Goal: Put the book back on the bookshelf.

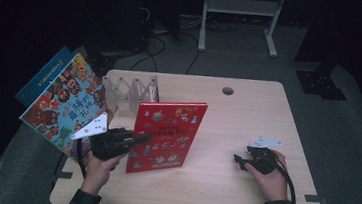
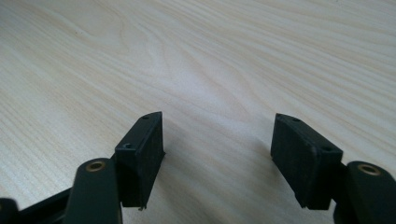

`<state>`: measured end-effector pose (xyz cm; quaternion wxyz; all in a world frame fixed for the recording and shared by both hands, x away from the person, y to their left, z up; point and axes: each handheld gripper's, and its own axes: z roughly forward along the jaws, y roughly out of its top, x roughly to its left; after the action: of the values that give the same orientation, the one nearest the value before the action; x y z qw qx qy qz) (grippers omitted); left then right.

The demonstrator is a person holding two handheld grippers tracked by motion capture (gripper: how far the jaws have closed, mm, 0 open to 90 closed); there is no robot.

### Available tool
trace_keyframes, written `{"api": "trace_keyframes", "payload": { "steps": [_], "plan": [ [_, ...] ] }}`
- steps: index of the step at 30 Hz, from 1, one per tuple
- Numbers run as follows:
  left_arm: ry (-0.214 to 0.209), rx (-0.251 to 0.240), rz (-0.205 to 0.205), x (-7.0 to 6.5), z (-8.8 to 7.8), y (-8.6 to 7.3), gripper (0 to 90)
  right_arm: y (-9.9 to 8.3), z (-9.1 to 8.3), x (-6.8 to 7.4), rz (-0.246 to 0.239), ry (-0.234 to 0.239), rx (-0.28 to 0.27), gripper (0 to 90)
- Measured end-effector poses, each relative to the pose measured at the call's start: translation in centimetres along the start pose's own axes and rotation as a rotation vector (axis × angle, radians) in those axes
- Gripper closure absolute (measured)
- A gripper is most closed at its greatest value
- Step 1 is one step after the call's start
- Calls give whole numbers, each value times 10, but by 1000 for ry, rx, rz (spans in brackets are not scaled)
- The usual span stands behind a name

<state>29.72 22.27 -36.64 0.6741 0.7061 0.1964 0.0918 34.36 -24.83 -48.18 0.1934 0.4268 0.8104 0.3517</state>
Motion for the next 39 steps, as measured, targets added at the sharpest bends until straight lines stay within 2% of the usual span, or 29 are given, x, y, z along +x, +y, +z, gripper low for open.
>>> {"api": "trace_keyframes", "payload": {
  "steps": [4, 5, 9, 13, 19, 25, 26, 27, 28, 29, 30, 31, 32, 34, 35, 36, 39],
  "plan": [
    [26, -19, -6, 2, -14, 2, 802, -3, 2, -2, 24, 4, -24, 277],
    [26, -19, -6, 2, -14, 2, 803, -3, 2, -2, 25, 4, -24, 265],
    [50, -45, -7, 2, -33, 4, 803, -2, 4, -3, 36, -6, -13, 198],
    [69, -65, -10, 3, -46, 6, 803, -2, 4, -4, 38, -10, -9, 192],
    [132, -111, -10, 5, -78, 10, 802, -2, 4, -4, 46, -14, -11, 191],
    [175, -140, -2, 6, -97, 14, 802, -2, 4, -4, 46, -14, -11, 193],
    [199, -152, -1, 6, -104, 15, 802, -2, 4, -4, 47, -15, -11, 193],
    [199, -152, -1, 6, -104, 15, 802, -2, 4, -4, 46, -15, -11, 193],
    [233, -165, 3, 7, -111, 16, 802, -2, 4, -4, 46, -15, -11, 193],
    [233, -165, 3, 7, -111, 16, 802, -2, 4, -4, 46, -15, -11, 193],
    [267, -174, 1, 7, -115, 16, 802, -2, 4, -4, 47, -15, -11, 194],
    [267, -174, 1, 7, -115, 16, 802, -2, 4, -4, 48, -15, -12, 194],
    [305, -182, 4, 7, -118, 17, 802, -2, 4, -4, 48, -16, -13, 196],
    [351, -180, 12, 7, -120, 17, 802, -2, 4, -4, 50, -17, -13, 197],
    [351, -180, 12, 7, -120, 17, 803, -2, 4, -4, 50, -17, -13, 198],
    [401, -178, 21, 6, -121, 17, 802, -2, 4, -4, 49, -18, -13, 198],
    [465, -171, 37, 6, -120, 19, 802, -2, 4, -4, 50, -18, -13, 198]
  ]
}}
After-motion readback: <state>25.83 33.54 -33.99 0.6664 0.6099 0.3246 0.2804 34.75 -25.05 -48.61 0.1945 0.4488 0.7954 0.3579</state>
